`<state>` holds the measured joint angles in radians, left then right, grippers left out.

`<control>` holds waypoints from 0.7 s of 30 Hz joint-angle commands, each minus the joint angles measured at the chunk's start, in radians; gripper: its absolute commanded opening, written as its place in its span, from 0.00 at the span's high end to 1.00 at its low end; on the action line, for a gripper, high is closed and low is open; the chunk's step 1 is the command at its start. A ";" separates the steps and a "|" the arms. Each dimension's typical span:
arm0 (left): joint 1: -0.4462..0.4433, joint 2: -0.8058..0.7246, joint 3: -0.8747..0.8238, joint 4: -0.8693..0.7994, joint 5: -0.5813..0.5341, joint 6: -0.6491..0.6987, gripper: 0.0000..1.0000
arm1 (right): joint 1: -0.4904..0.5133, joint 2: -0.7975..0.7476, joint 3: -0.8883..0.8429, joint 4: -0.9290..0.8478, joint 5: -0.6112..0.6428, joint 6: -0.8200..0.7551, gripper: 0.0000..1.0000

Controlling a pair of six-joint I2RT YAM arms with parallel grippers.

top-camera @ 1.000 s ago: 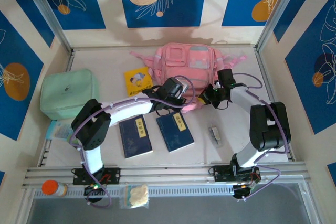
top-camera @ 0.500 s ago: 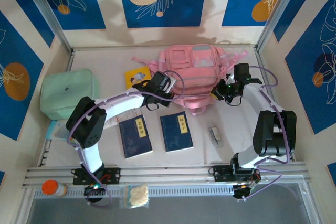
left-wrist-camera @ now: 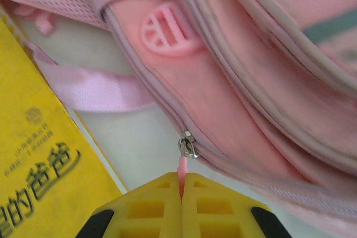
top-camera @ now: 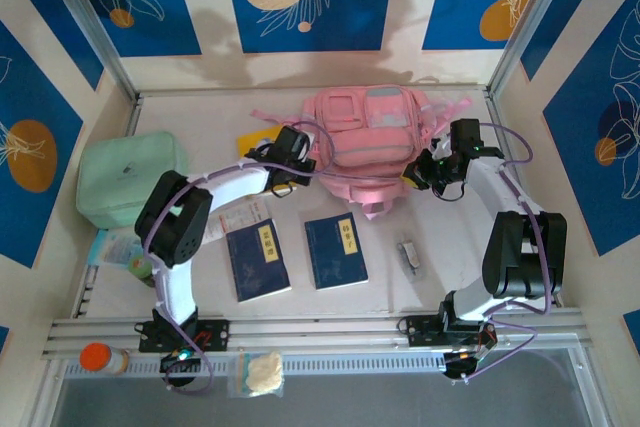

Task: Pack books, pencil case, and school supplies into a backpack

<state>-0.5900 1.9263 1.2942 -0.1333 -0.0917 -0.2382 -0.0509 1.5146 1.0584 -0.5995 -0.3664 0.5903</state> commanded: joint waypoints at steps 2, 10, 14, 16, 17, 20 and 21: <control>0.061 0.040 0.046 0.119 -0.033 -0.048 1.00 | 0.001 0.002 0.041 0.001 -0.082 -0.048 1.00; 0.113 0.080 0.115 0.137 -0.025 -0.067 1.00 | -0.001 0.029 0.040 -0.008 -0.047 -0.066 1.00; 0.114 0.108 0.136 0.145 0.042 -0.071 1.00 | -0.012 0.055 0.050 0.013 -0.049 -0.050 1.00; 0.113 0.115 0.146 0.116 0.052 -0.088 1.00 | -0.010 0.064 0.059 0.029 -0.055 -0.039 1.00; 0.113 0.109 0.142 0.111 0.059 -0.092 1.00 | -0.009 0.068 0.065 0.036 -0.062 -0.041 1.00; 0.114 0.078 0.127 0.099 0.076 -0.083 0.96 | -0.008 0.083 0.095 0.020 -0.057 -0.053 0.92; 0.113 0.064 0.122 0.087 0.076 -0.081 0.86 | -0.008 0.085 0.101 0.013 -0.061 -0.053 0.89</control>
<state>-0.4992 2.0220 1.4036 -0.0330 -0.0265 -0.3099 -0.0528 1.5990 1.1015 -0.5964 -0.3855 0.5549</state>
